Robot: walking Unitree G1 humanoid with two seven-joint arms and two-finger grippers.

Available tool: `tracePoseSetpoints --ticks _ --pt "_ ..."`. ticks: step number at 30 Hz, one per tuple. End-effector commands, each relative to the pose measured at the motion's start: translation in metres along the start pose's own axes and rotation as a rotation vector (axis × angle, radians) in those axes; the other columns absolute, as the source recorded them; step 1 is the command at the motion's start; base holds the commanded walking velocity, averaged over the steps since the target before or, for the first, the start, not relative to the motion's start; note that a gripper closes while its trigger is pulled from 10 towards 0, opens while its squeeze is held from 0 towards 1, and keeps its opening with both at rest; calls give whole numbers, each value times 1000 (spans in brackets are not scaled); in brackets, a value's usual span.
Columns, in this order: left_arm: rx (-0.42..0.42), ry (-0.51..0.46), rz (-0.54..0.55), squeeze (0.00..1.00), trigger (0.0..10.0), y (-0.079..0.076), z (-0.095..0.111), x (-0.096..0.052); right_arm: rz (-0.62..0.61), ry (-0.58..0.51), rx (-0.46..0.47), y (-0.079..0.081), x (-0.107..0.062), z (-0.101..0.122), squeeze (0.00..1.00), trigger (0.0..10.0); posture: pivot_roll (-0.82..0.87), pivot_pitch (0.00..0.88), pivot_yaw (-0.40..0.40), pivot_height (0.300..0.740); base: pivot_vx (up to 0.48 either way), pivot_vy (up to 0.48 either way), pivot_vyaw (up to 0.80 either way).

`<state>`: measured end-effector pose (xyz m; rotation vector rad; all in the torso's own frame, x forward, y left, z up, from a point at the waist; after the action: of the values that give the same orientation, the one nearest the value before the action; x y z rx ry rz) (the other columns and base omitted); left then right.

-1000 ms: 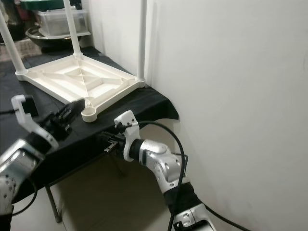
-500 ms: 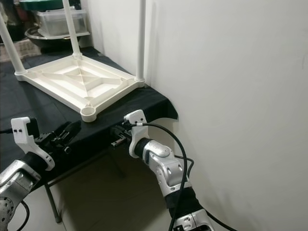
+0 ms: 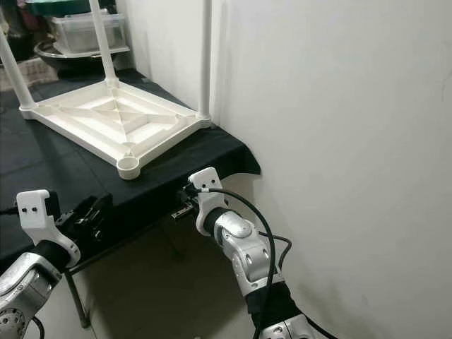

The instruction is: Building children table

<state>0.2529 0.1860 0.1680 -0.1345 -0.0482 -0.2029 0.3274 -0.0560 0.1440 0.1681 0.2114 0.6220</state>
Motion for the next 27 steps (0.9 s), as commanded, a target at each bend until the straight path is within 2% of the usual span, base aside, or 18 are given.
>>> tracePoseSetpoints --ticks 1,8,12,27 --pt "13 1 11 0 10000 -1 -1 -2 0 -21 -16 2 -1 3 0 10000 -18 0 -46 740 0 0 0" --pt "74 9 62 0 10000 2 -4 -6 -4 -16 -51 4 -2 2 0 10000 -18 0 -47 740 0 0 0" --pt "77 8 62 0 10000 -1 -5 -6 -6 -12 -50 5 -1 2 0 10000 -15 0 -49 740 0 0 0" --pt "78 9 70 0 10000 -1 -6 -6 -5 -20 -46 8 0 4 0 10000 -16 0 -50 740 -341 0 0"
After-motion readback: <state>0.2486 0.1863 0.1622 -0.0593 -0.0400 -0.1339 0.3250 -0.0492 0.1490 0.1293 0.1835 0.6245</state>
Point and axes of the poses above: a point about 5 cm out from each wrist's last joint towards the gripper, its own x axis pointing out of the wrist towards the gripper, its own z axis along the axis of the wrist's last joint, y = z × x, the point moved 1 cm from there along x, pointing out of the wrist towards the gripper, and after that the axes turned 11 degrees about x, right-handed, at the moved point
